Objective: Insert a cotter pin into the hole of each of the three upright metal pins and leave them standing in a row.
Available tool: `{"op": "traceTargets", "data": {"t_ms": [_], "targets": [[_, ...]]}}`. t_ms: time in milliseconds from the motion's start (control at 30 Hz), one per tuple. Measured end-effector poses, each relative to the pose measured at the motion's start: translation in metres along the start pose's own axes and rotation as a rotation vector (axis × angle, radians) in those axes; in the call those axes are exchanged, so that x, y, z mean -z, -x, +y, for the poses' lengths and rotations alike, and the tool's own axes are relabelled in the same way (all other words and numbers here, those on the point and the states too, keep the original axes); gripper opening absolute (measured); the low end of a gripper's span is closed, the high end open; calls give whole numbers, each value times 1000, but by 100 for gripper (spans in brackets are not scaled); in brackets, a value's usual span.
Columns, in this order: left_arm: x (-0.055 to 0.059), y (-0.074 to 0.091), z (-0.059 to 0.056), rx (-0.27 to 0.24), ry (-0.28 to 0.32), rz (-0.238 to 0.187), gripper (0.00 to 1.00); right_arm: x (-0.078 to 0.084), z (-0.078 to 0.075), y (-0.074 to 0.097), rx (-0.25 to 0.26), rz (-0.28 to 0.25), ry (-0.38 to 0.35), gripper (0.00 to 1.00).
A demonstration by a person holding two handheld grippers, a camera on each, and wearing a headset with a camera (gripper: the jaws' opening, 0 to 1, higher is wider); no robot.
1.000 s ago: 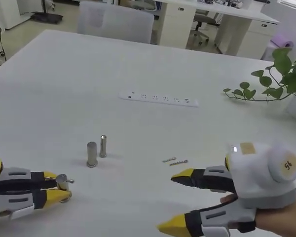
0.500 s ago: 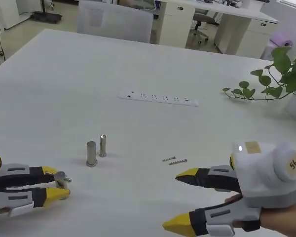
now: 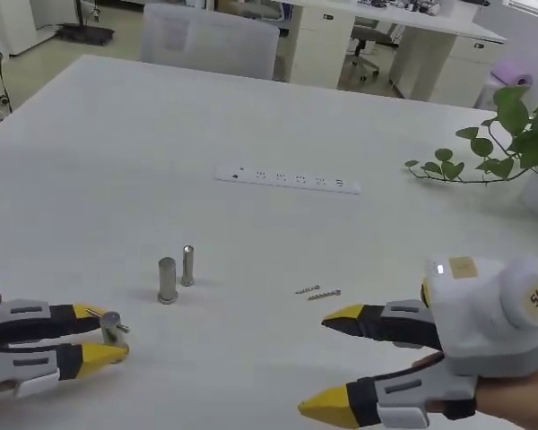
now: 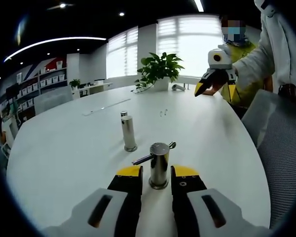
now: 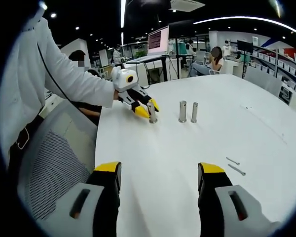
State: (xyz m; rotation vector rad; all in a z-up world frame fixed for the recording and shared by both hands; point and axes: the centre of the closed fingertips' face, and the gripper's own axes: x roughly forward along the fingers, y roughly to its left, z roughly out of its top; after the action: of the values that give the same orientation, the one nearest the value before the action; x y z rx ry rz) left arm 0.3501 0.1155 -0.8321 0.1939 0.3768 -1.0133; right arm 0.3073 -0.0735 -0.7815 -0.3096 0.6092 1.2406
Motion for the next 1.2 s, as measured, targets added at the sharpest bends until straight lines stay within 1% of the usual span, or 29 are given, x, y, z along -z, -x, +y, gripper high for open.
{"op": "traceTargets", "data": {"t_ms": [133, 233, 300, 333, 367, 467, 533, 600, 633, 700, 833, 967, 1200], "targets": [[2, -3, 0, -3, 8, -5, 20, 0, 1, 0, -2, -1, -5, 65], [6, -5, 0, -4, 12, 2, 19, 0, 2, 0, -4, 2, -4, 65], [7, -6, -1, -1, 10, 4, 17, 0, 2, 0, -4, 1, -4, 65], [8, -7, -1, -2, 2, 12, 15, 0, 2, 0, -3, 0, -5, 65], [8, -7, -1, -1, 0, 12, 13, 0, 1, 0, -4, -1, -7, 65], [7, -8, -1, -11, -3, 15, 11, -1, 0, 1, -1, 0, -7, 65], [7, -8, 0, -26, 6, 15, 11, -1, 0, 0, -1, -4, -8, 64], [7, -7, 0, -55, 13, 18, 11, -2, -1, 0, 0, -6, -7, 64], [8, -7, 0, -68, 30, 15, 11, -3, 0, 0, -1, -8, -8, 64], [8, -7, 0, -90, 28, 16, 11, -3, 0, 0, -1, -8, -9, 64], [8, -7, 1, -155, 81, 17, 11, -3, 1, -2, -1, -10, -7, 64], [8, -7, 1, -198, 82, 7, 11, -5, 3, -3, -5, -13, -5, 64], [8, -6, 3, -235, 91, 6, 11, -7, 5, -3, -7, -16, 1, 64]]}}
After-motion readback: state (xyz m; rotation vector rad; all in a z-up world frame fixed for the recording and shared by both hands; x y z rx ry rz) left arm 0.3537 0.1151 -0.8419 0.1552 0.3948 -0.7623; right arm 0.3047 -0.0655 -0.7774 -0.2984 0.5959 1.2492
